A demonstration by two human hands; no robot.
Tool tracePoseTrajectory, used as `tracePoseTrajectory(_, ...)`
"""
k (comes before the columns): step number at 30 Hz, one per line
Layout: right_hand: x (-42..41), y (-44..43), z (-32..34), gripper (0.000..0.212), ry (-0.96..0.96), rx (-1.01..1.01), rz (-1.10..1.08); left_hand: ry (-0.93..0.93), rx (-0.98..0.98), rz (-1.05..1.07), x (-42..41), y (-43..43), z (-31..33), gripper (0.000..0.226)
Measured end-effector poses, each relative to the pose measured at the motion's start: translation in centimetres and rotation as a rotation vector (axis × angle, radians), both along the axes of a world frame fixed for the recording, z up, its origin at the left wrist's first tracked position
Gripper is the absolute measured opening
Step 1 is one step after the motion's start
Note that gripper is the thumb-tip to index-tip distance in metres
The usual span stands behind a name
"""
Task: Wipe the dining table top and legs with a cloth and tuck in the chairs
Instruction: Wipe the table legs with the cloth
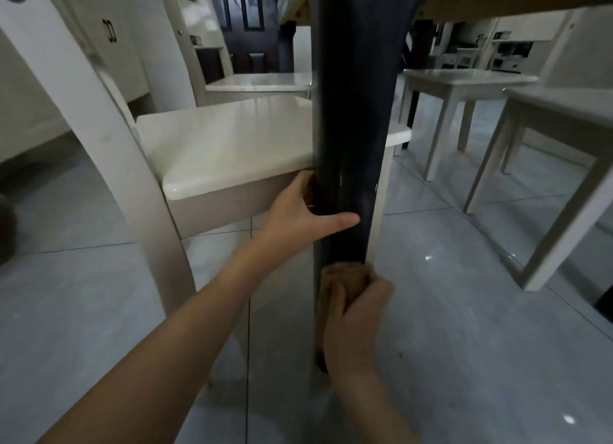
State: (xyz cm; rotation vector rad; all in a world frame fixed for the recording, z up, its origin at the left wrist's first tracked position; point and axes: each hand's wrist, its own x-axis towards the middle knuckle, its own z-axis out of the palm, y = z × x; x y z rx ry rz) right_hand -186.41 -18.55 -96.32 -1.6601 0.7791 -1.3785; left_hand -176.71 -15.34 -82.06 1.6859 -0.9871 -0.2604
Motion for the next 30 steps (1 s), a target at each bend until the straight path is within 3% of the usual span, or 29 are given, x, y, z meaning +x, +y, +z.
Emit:
tracePoseTrajectory(4,0.3,-1.8,5.6,0.029,-0.07,-0.244,-0.081,-0.015,-0.036,-0.012,0.1,0.0,-0.1,0.07)
tracePoseTrajectory(9,-0.3,-1.0,-0.5,0.034,-0.019,-0.133,-0.021,0.004,-0.028,-0.028,0.2,0.0,0.1,0.069)
tracePoseTrajectory(13,-1.8,-0.3,-6.3,0.016,0.139,-0.046,0.003,0.026,-0.023,-0.039,0.0,0.2,0.2,0.068)
tracePoseTrajectory(17,-0.8,-1.1,-0.3,0.019,0.014,-0.053,0.006,0.027,-0.02,-0.032,-0.1,0.1,0.4,0.064)
tracePoseTrajectory(21,0.1,-2.6,5.1,0.02,-0.097,-0.233,-0.049,0.033,-0.033,-0.028,-0.1,0.0,0.4,0.062)
tracePoseTrajectory(24,-0.6,-1.6,0.4,0.015,-0.003,-0.159,0.005,0.032,-0.015,-0.042,-0.3,0.2,0.7,0.06)
tracePoseTrajectory(27,-2.5,-0.2,-7.0,0.027,0.212,-0.014,0.003,0.032,-0.006,-0.047,-0.4,0.3,0.8,0.056)
tracePoseTrajectory(30,-2.8,0.0,-7.5,0.033,0.279,0.056,0.022,0.032,0.0,-0.046,-0.4,0.4,0.7,0.061)
